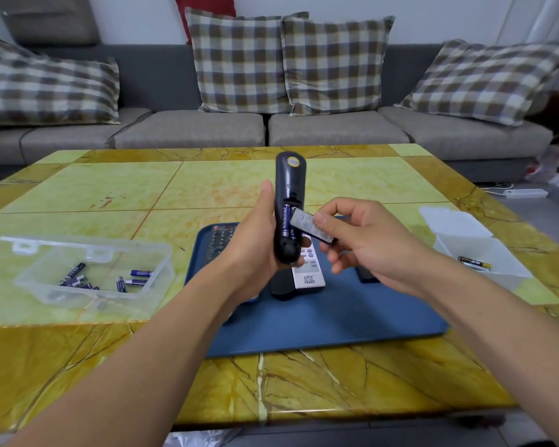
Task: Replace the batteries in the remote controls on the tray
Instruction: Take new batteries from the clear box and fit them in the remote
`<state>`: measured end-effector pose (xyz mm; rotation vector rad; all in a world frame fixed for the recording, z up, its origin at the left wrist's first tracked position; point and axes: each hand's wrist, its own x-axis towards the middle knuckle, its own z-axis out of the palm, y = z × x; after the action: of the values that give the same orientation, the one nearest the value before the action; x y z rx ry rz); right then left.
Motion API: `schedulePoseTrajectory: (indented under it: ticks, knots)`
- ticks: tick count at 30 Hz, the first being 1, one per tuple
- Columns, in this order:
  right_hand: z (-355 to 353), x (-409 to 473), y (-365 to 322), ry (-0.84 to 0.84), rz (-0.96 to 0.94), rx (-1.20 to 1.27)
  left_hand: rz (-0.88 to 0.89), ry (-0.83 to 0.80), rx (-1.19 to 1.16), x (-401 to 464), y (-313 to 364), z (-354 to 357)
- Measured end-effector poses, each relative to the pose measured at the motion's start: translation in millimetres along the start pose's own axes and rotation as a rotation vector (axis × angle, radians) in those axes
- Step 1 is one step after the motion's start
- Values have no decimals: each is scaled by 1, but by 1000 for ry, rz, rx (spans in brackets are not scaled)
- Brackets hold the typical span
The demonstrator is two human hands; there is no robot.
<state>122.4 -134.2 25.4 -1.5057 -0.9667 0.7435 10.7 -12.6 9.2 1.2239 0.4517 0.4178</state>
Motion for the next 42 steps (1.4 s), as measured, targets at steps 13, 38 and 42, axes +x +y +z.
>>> schedulePoseTrajectory:
  ticks: [13,38,42]
  knots:
    - [-13,8,5,11,-313,-380,-163,-156,-2,-12,-2,13]
    - [2,2,12,268,24,170,116,-6,151,-11,-7,14]
    - [6,-5,7,56,165,170,186,67,312,-8,-16,20]
